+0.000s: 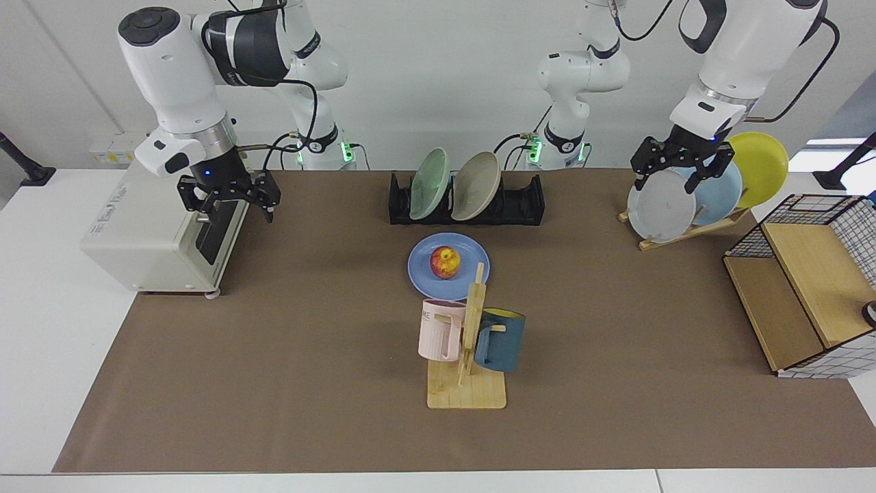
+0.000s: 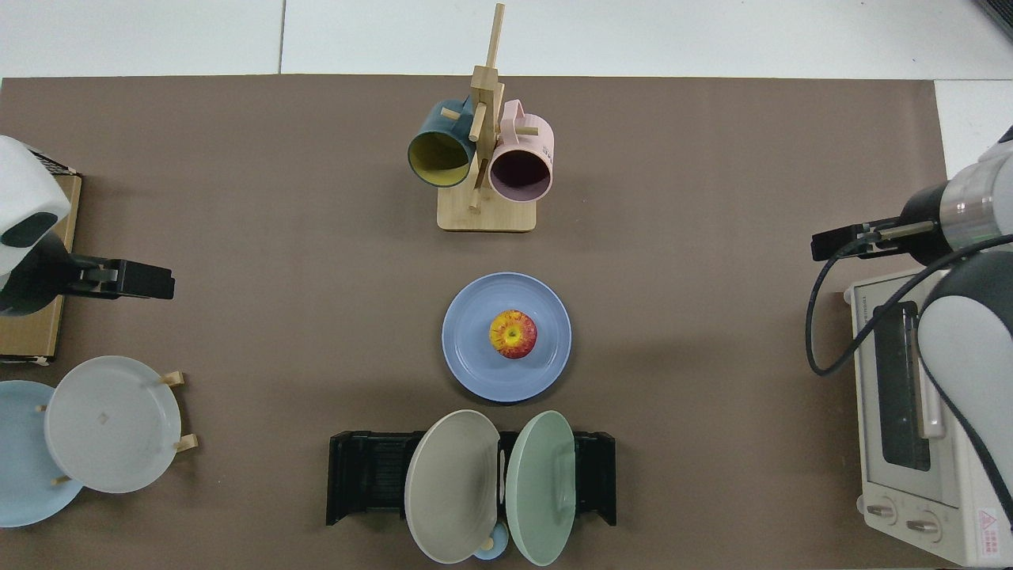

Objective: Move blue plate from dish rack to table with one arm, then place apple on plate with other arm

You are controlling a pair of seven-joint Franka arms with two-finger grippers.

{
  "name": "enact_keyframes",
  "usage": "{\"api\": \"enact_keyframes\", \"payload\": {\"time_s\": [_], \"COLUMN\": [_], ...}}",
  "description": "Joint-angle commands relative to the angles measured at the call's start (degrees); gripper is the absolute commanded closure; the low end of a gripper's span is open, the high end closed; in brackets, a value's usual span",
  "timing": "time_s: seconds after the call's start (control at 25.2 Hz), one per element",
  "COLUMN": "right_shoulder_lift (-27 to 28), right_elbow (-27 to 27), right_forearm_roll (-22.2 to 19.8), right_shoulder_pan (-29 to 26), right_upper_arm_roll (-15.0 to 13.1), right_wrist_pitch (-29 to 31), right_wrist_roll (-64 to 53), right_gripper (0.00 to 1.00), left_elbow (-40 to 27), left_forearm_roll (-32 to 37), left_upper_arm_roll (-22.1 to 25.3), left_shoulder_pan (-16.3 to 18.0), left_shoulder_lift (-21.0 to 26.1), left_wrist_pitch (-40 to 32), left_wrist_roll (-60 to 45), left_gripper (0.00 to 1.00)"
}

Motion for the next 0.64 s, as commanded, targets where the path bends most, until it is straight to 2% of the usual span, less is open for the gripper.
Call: {"api": "enact_keyframes", "payload": {"time_s": [0.0, 0.2, 0.4, 0.6], "right_shoulder_lift": [-0.9, -1.0, -0.7, -0.8], "right_elbow": [0.1, 0.1, 1.1, 1.3], "right_forearm_roll": [0.7, 0.1, 0.5, 0.1], "right_shoulder_pan": [-0.8, -0.5, -0.6, -0.6], "right_upper_arm_roll": [1.0, 1.1, 1.2, 1.2], "right_wrist_pitch": [-3.8, -3.2, -3.9, -5.8], "right_wrist_roll": [5.0, 6.0, 12.9, 13.3], "right_gripper": [0.00, 0.00, 0.00, 0.00], "left_elbow": [-0.2, -0.2, -0.2, -0.2], "left_forearm_roll": [0.7, 0.7, 0.7, 0.7], "left_upper_arm_roll": [0.0, 0.0, 0.0, 0.0], "left_shoulder_pan": [0.3, 0.3, 0.3, 0.3], "left_shoulder_lift": [-0.2, -0.2, -0.2, -0.2], "left_wrist_pitch": [0.9, 1.1, 1.3, 1.3], "left_wrist_roll": [-0.6, -0.6, -0.6, -0.6], "left_gripper": [0.00, 0.00, 0.00, 0.00]}}
